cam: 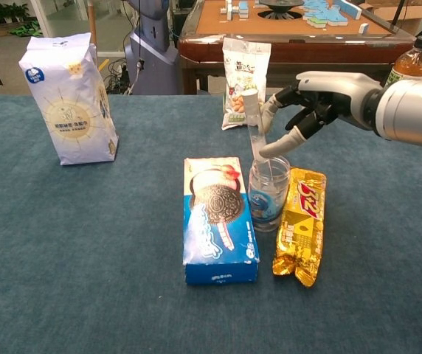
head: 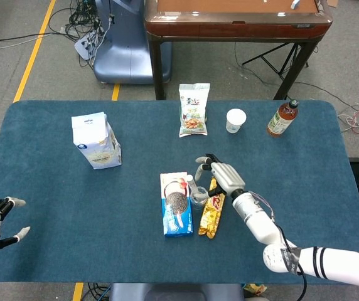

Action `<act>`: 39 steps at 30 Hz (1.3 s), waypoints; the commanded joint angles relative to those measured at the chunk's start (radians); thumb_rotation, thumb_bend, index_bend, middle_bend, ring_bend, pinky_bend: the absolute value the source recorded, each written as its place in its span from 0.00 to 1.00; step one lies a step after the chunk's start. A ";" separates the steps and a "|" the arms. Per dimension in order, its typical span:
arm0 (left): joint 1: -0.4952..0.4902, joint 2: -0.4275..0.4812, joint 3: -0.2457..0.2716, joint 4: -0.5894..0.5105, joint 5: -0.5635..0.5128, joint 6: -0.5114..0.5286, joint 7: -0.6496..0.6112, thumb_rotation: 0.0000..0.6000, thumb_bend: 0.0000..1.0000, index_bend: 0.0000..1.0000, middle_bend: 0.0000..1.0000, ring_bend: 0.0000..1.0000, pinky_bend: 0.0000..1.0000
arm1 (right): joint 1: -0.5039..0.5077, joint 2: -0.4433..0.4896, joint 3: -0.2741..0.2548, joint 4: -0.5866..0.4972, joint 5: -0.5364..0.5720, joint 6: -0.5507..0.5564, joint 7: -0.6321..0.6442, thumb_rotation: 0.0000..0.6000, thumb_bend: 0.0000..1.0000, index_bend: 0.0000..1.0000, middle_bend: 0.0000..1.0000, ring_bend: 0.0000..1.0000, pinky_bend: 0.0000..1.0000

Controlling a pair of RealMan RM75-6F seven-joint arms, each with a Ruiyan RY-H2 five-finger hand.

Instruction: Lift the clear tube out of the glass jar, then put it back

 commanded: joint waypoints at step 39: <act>0.003 0.004 -0.002 -0.006 0.001 0.001 -0.002 1.00 0.16 0.36 0.36 0.32 0.43 | 0.015 -0.005 -0.014 -0.005 -0.017 0.002 0.037 1.00 0.36 0.59 0.18 0.03 0.17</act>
